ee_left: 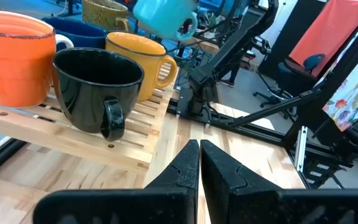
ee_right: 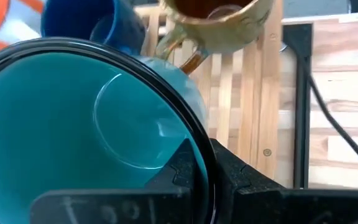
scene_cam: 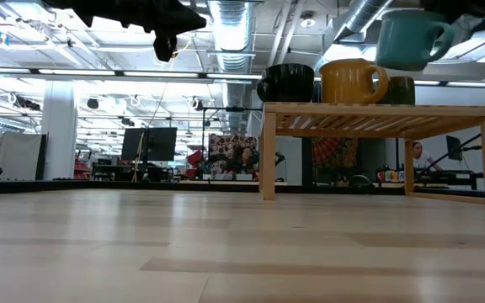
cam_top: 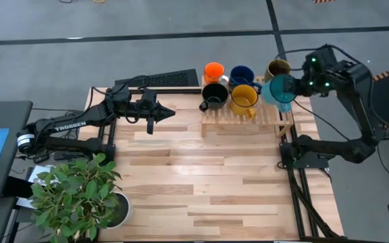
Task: Place coffee mugs
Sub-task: Put the blue mug on the shelf
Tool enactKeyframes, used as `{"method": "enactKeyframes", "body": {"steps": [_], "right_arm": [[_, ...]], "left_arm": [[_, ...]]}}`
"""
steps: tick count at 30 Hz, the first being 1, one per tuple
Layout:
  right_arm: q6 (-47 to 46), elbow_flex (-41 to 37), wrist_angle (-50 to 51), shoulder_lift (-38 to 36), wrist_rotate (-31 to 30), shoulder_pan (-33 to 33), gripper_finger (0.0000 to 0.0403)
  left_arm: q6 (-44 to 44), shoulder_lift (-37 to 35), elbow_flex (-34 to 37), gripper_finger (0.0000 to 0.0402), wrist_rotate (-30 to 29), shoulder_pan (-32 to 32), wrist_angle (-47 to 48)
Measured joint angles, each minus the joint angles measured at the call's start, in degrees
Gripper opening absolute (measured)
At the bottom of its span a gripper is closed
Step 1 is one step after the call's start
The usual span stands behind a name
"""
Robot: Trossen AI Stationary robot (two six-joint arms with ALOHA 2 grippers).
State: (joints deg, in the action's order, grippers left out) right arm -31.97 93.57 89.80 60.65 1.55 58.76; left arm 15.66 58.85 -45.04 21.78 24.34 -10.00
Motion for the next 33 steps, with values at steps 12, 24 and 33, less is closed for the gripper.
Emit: {"method": "enactKeyframes", "body": {"steps": [12,24,33], "right_arm": [[1.1,-9.0,0.5,0.2,-0.6,0.9,0.0043],[0.6,-13.6,0.5,0.1,-1.8,0.9,0.0043],[-1.5,-13.5,0.2,1.6,-2.4,0.9,0.0043]], "left_arm": [[0.0,0.0,0.0,0.0,-0.4,0.0,-0.1],[0.0,0.0,0.0,0.0,-1.5,0.0,-0.3],[0.0,0.0,0.0,0.0,-1.5,0.0,-0.2]]}}
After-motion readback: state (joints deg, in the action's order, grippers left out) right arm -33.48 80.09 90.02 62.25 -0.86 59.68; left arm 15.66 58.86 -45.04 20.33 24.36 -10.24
